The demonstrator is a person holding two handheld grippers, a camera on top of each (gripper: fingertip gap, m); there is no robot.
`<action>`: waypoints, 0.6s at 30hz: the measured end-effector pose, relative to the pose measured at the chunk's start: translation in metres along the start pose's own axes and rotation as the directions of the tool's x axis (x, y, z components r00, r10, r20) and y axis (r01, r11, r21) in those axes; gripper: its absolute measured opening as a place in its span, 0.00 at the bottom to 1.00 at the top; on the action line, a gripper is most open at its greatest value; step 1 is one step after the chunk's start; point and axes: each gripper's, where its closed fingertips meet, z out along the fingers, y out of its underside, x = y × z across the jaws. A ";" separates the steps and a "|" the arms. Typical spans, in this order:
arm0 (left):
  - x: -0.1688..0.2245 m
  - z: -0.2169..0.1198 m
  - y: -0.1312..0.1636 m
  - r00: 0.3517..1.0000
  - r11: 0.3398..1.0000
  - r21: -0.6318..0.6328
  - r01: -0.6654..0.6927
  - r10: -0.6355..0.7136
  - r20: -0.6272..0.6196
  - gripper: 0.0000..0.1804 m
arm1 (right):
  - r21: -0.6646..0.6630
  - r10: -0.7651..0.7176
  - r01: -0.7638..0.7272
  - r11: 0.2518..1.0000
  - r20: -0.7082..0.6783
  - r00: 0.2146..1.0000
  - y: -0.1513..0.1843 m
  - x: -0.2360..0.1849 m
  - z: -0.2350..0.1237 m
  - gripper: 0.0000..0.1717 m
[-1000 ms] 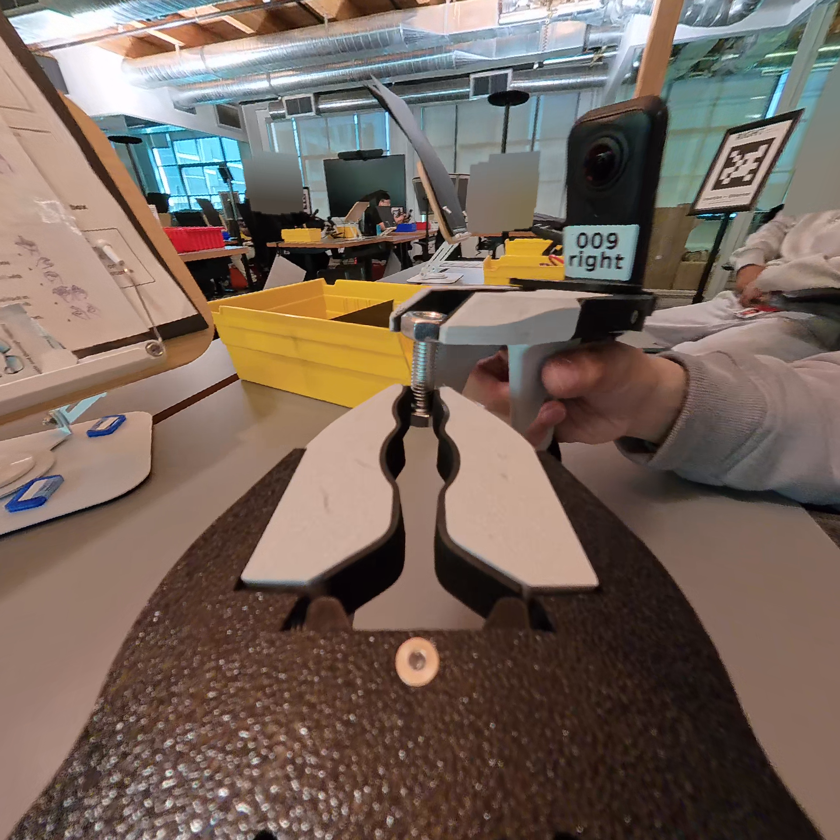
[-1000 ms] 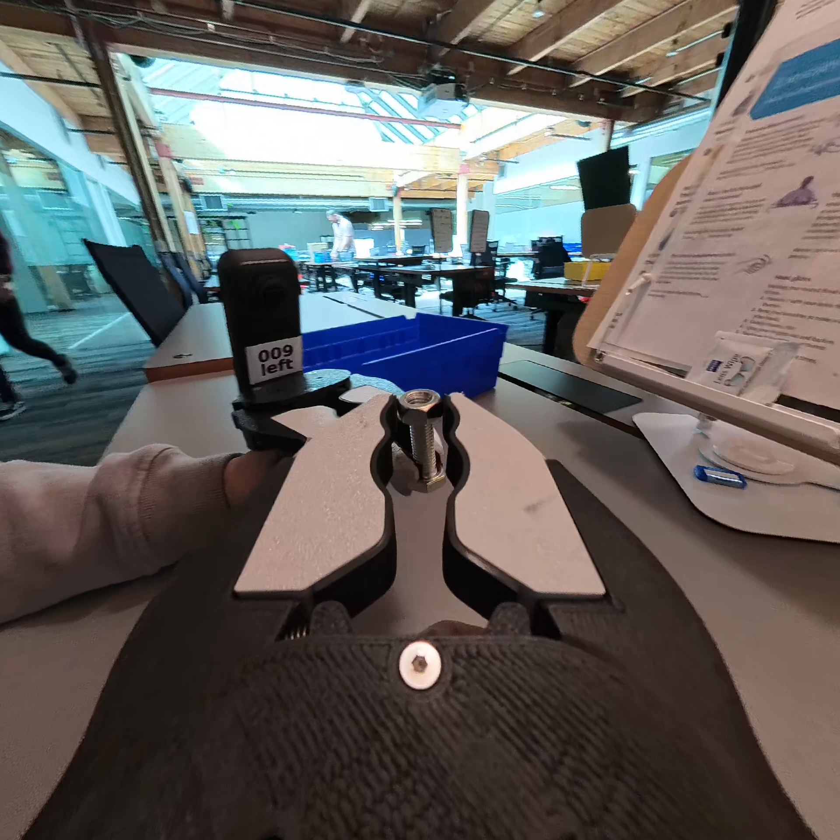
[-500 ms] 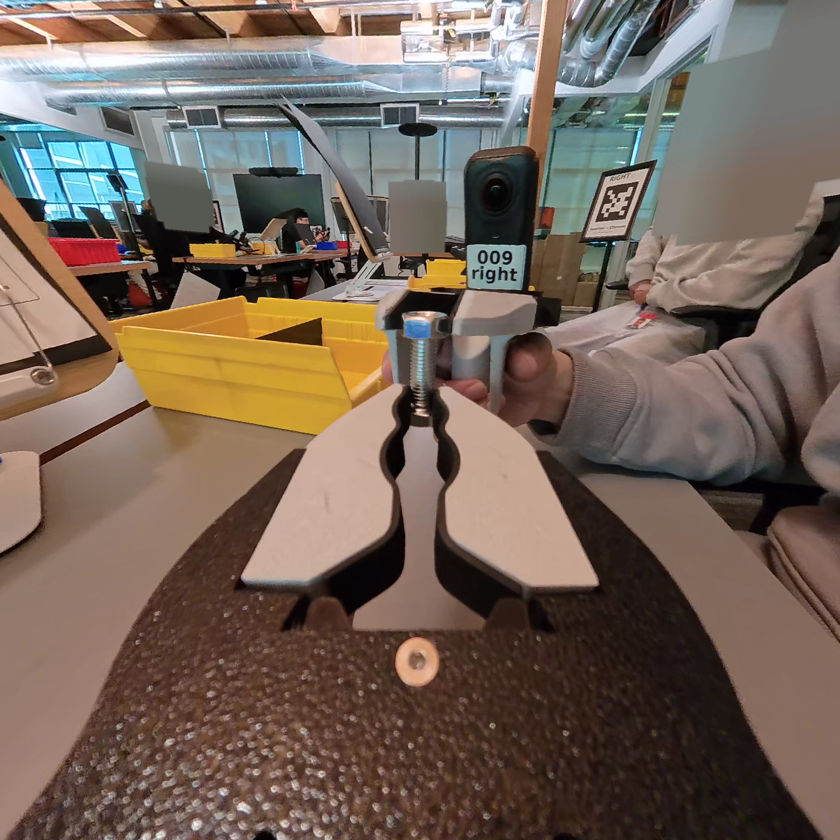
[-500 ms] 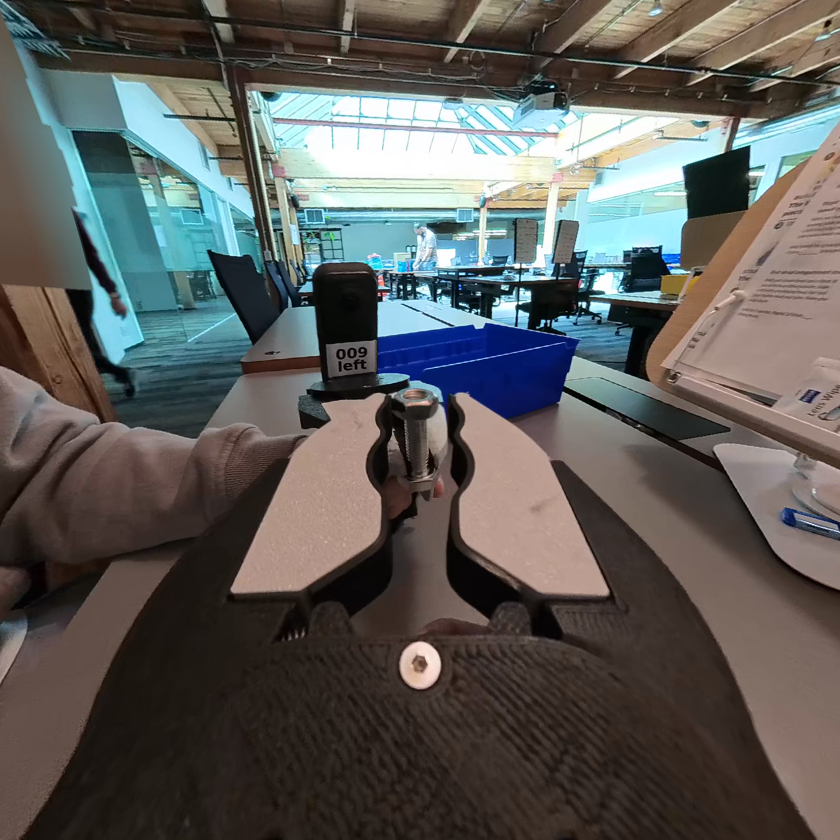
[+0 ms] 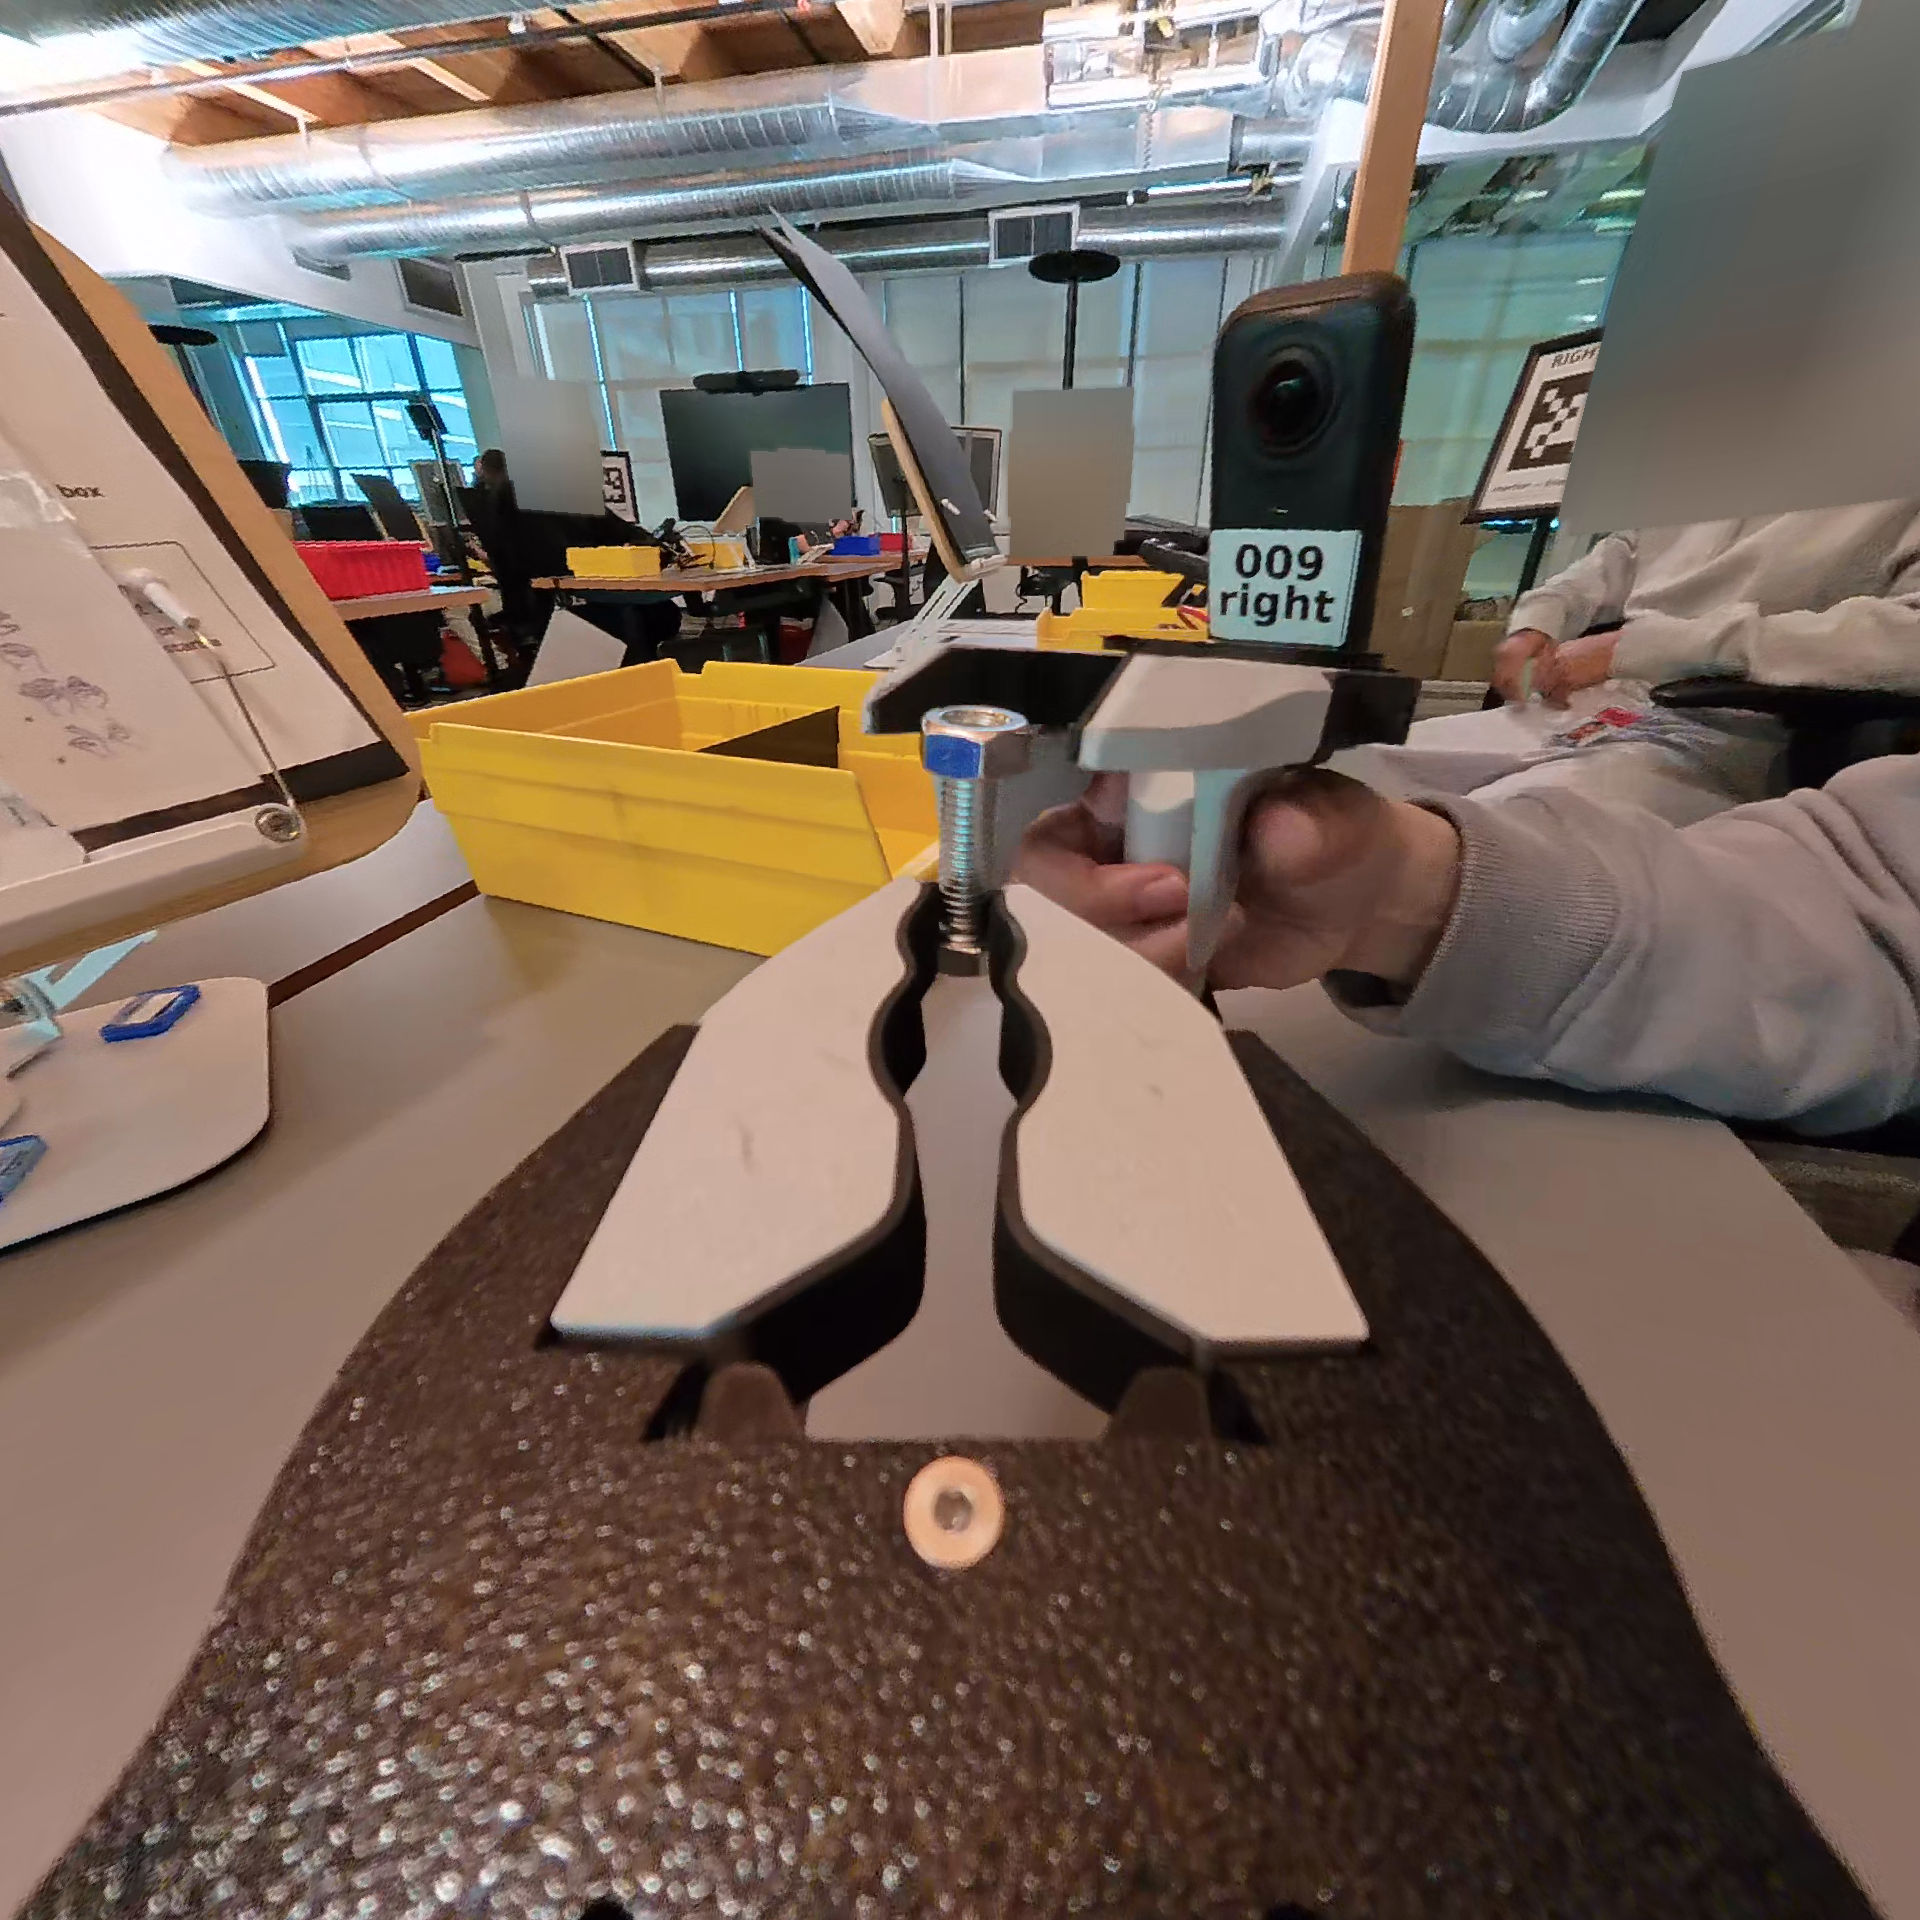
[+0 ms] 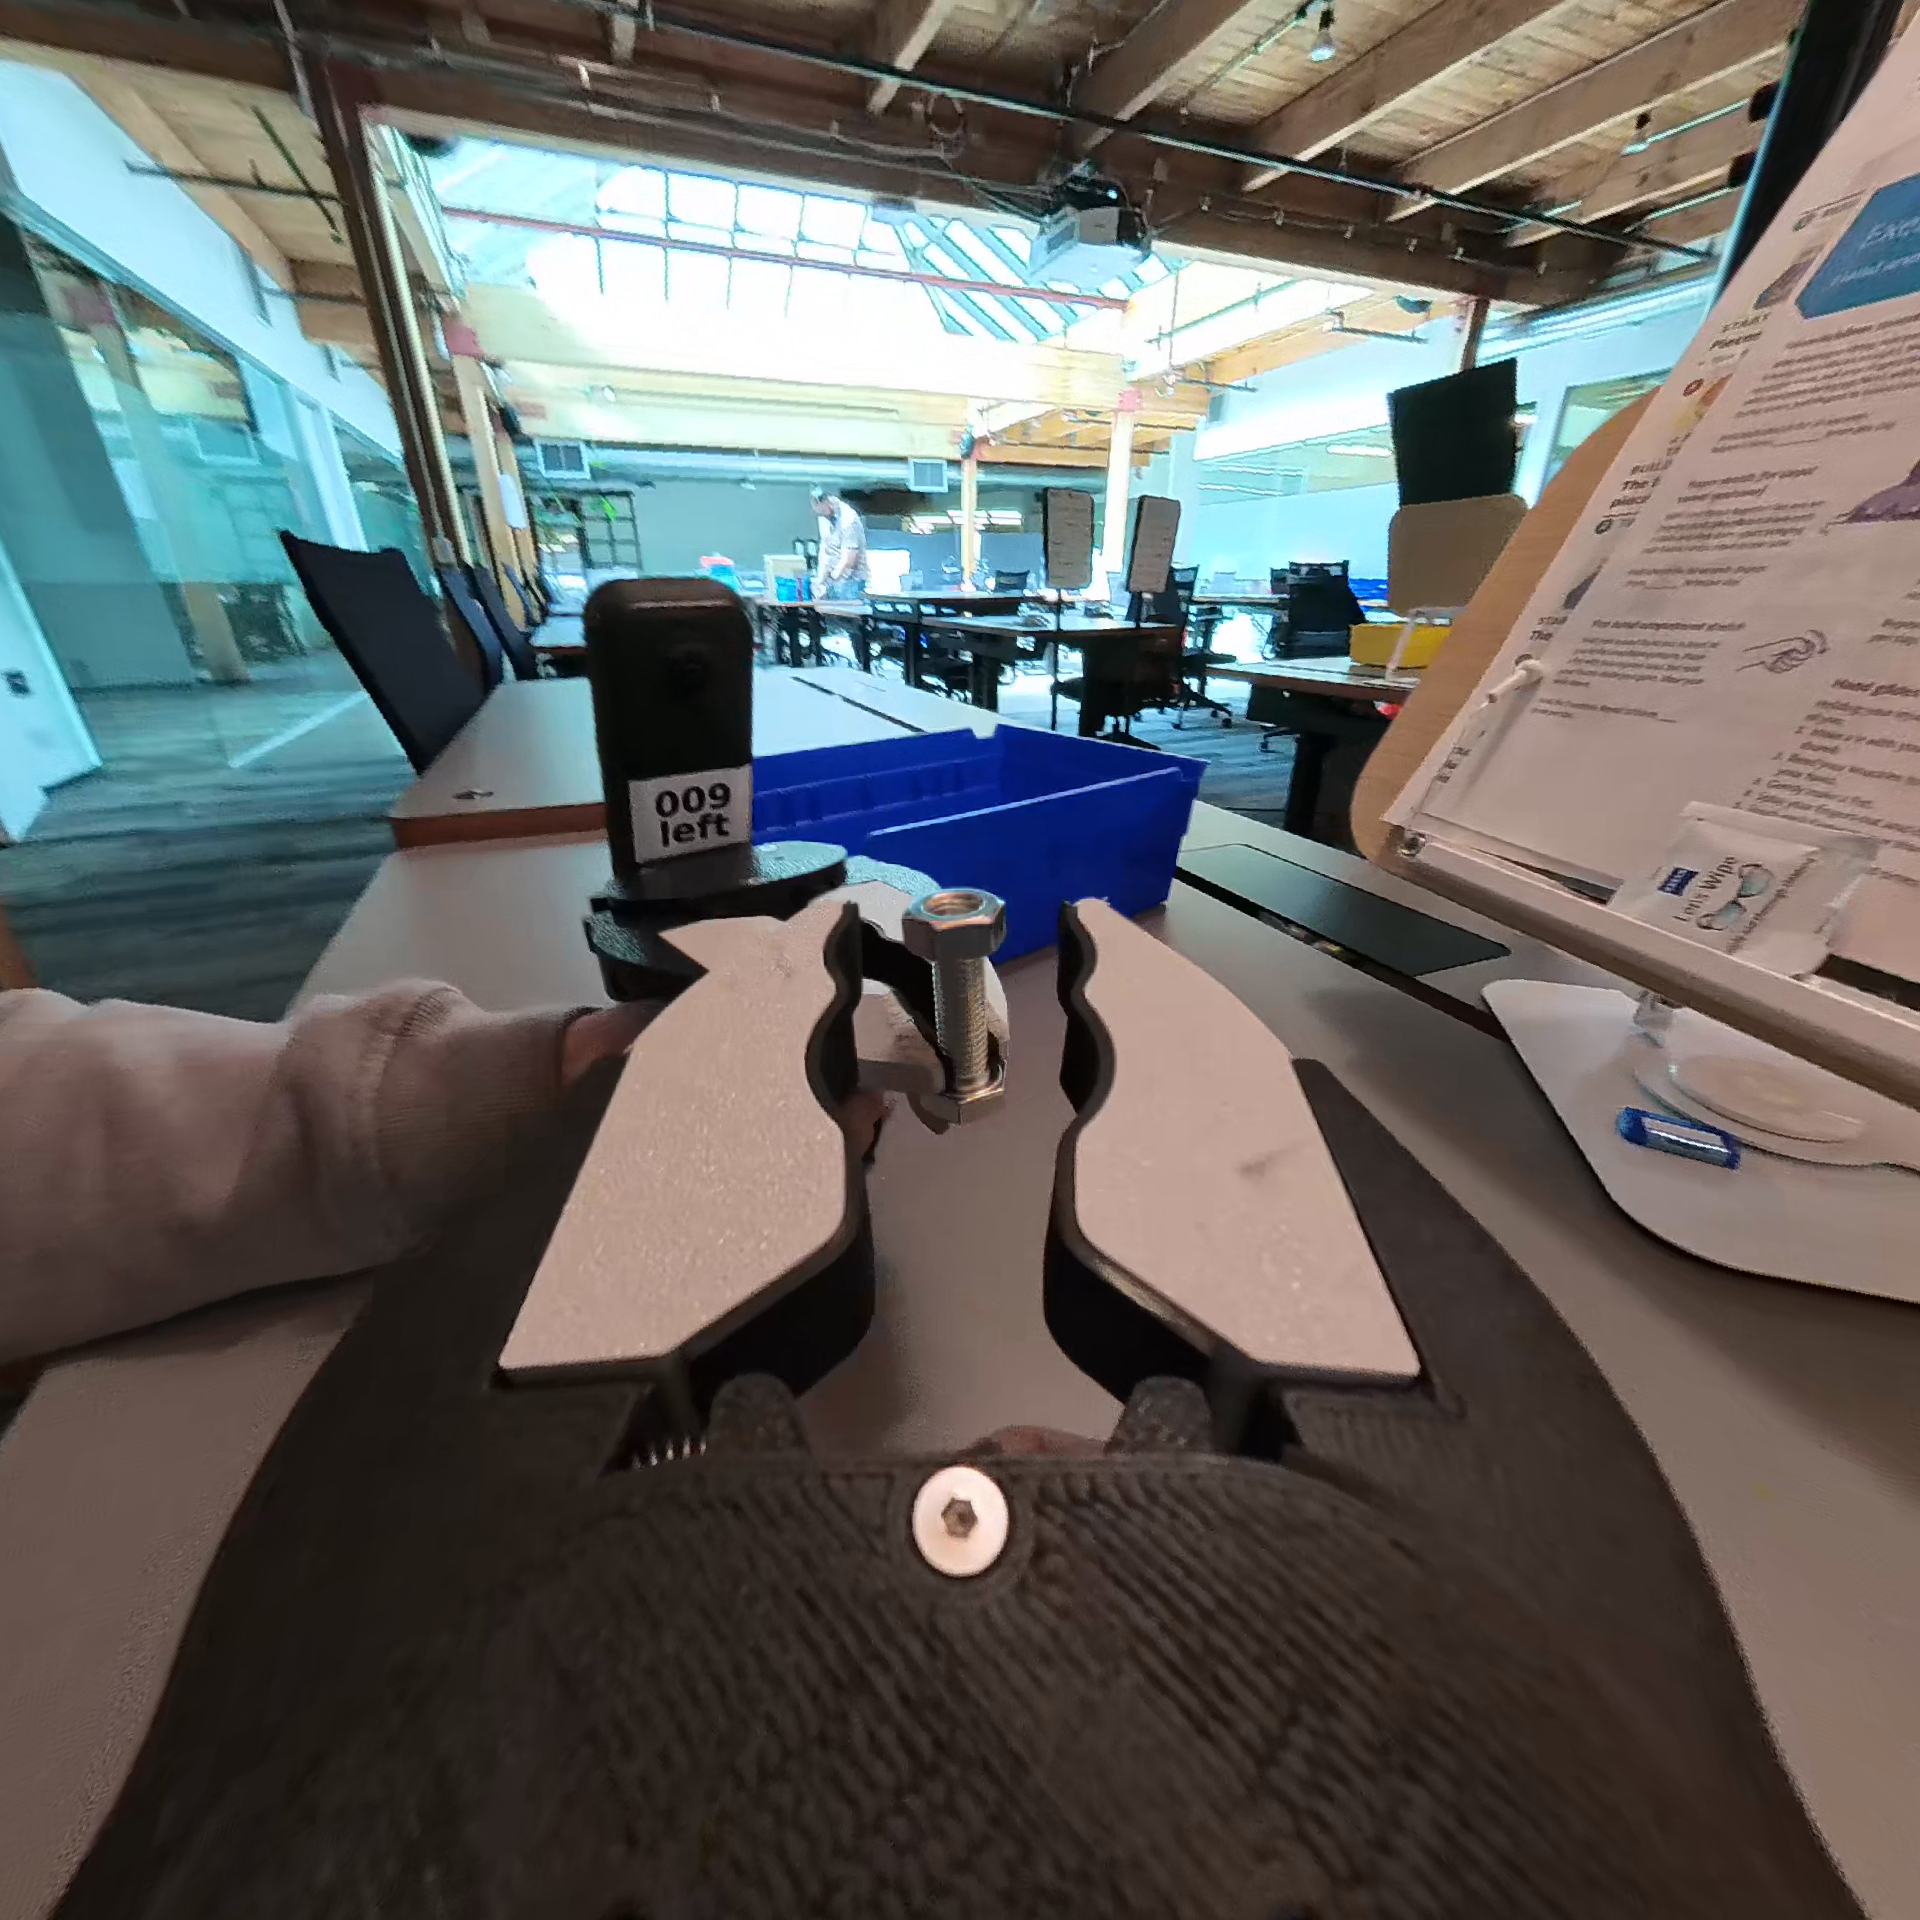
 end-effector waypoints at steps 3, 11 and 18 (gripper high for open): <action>0.001 0.001 0.000 1.000 1.000 0.000 -0.002 0.002 0.000 0.05 | -0.036 -0.042 0.041 0.999 -0.024 0.999 0.006 0.000 0.002 0.19; -0.001 -0.001 0.000 1.000 1.000 -0.002 -0.008 0.008 0.005 0.05 | 0.008 -0.063 0.063 0.998 -0.017 0.998 -0.004 0.001 -0.001 0.10; -0.001 -0.002 0.000 1.000 1.000 -0.010 -0.014 0.014 0.008 0.05 | 0.005 -0.119 0.125 0.992 -0.271 0.955 -0.041 0.064 -0.046 0.11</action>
